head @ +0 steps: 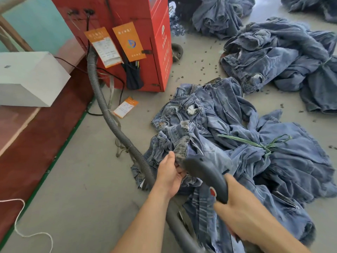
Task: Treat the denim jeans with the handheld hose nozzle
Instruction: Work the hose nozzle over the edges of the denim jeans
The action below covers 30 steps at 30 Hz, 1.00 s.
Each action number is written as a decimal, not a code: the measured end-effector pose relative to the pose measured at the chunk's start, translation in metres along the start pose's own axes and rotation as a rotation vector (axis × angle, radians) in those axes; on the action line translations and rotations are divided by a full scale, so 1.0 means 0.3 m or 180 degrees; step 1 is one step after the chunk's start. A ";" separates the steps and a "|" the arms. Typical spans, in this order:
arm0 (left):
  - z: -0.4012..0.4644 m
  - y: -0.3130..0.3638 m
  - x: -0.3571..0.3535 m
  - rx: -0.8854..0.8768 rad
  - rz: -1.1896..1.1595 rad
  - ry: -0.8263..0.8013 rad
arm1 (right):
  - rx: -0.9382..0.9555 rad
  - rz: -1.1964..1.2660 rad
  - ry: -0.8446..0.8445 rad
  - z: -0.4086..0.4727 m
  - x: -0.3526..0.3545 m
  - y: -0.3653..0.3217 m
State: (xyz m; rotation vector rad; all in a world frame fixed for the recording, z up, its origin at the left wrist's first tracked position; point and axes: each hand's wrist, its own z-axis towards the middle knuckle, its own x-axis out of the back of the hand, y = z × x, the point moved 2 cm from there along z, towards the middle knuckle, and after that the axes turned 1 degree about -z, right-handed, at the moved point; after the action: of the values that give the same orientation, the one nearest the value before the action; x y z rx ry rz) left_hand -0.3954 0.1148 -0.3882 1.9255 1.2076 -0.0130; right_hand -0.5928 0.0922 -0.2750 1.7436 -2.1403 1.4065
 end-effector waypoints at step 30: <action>-0.060 -0.066 0.009 0.0000 -0.0649 -0.0576 | 0.0033 0.0650 0.0176 0.124 0.049 -0.084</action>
State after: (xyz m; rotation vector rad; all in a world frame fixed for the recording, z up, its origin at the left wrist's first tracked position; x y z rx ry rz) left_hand -0.4160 0.1321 -0.3904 1.7524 1.2744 -0.2887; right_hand -0.5602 0.0579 -0.2737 1.5055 -2.3414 1.4929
